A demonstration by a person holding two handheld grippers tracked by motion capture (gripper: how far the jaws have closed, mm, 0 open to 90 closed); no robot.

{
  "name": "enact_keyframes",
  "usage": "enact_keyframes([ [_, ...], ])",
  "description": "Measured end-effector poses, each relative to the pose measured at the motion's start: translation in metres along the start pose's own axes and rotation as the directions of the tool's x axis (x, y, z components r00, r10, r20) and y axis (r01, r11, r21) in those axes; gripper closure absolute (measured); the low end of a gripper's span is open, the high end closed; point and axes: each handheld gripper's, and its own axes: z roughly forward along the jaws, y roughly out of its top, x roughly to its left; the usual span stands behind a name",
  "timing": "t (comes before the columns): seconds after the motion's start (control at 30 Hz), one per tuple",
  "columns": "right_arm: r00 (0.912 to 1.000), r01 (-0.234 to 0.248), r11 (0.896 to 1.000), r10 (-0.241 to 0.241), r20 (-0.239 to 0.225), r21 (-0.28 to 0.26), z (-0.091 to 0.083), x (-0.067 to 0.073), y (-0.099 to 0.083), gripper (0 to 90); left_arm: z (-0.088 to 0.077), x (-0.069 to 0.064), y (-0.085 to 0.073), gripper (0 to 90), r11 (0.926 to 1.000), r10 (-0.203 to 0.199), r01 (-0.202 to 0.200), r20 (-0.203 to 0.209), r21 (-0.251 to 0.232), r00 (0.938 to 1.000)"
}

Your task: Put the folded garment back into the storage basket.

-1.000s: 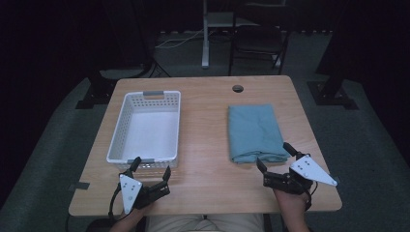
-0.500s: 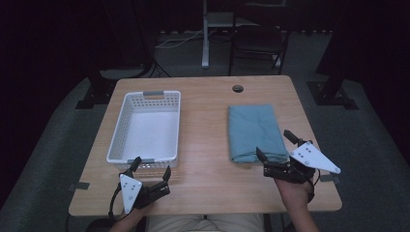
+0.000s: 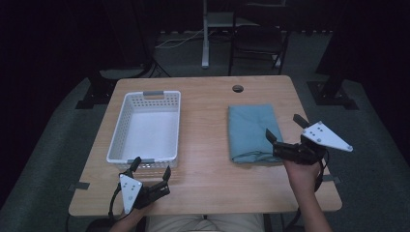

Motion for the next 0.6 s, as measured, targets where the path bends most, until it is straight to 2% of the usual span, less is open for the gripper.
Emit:
enact_keyframes([
  [0.23, 0.9992, -0.039, 0.997, 0.039, -0.003, 0.069, 0.019, -0.018, -0.005, 3.1, 0.000, 0.000, 0.000, 2.6, 1.0000, 0.000, 0.000, 0.000, 0.001, 1.0000],
  [0.37, 0.9981, -0.061, 0.991, 0.062, -0.005, 0.116, 0.032, -0.026, -0.008, 4.2, 0.000, 0.000, 0.000, 2.6, 1.0000, 0.001, -0.001, 0.000, 0.001, 1.0000],
  [0.6, 0.9961, -0.088, 0.983, 0.087, 0.017, 0.163, 0.047, -0.039, -0.016, 4.2, 0.000, 0.000, 0.000, 2.5, 1.0000, 0.000, 0.000, 0.003, 0.001, 1.0000],
])
